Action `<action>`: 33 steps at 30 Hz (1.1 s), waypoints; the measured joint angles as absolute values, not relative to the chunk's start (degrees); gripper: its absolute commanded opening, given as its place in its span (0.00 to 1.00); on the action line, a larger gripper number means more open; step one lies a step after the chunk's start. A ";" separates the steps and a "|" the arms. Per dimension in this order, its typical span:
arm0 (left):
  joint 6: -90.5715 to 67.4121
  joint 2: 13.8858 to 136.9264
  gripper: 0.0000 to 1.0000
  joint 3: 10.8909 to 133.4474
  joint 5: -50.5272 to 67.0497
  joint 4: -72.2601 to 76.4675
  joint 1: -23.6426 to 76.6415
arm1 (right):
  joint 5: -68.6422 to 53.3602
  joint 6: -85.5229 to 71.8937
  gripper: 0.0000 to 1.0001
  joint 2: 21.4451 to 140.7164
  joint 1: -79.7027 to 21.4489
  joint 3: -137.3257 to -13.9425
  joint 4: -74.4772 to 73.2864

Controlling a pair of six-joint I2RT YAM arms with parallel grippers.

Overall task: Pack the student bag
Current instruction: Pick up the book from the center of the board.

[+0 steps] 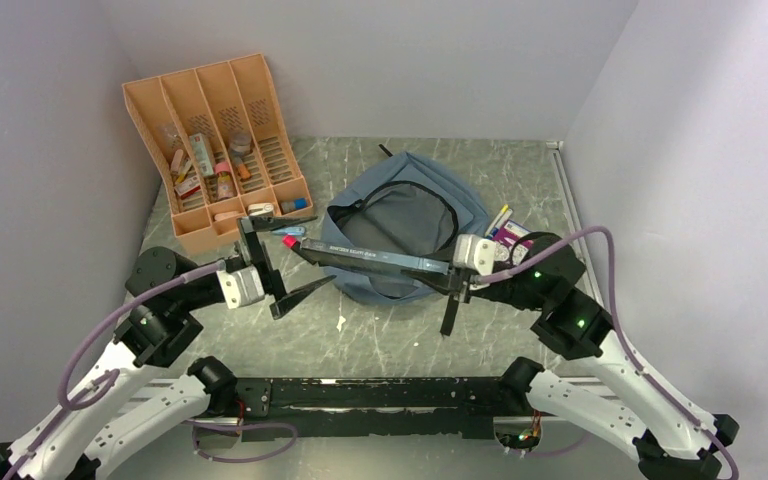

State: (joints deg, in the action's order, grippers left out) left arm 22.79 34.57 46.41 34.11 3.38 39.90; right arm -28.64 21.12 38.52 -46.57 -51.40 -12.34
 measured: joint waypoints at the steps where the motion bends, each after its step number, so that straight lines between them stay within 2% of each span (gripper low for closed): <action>1: 22.06 34.76 0.97 46.50 35.14 3.88 39.90 | -29.67 21.34 0.00 38.52 -46.57 -52.42 -12.43; 4: 20.49 35.94 0.92 47.44 38.17 4.05 39.92 | -32.80 21.71 0.00 38.22 -46.57 -54.92 -12.47; 9: 18.72 36.95 0.74 48.07 42.78 4.34 39.92 | -37.52 22.11 0.00 38.17 -46.61 -57.74 -12.60; 12: 18.20 37.41 0.67 48.29 44.97 4.32 39.90 | -39.07 22.61 0.00 38.96 -46.61 -58.70 -13.28; 26: 20.43 42.11 0.61 51.18 51.57 -1.15 39.90 | -40.84 21.78 0.00 41.34 -46.61 -58.37 -11.86; 33: 21.06 42.63 0.33 51.18 52.42 -2.79 39.92 | -40.99 21.61 0.00 41.36 -46.59 -58.35 -10.66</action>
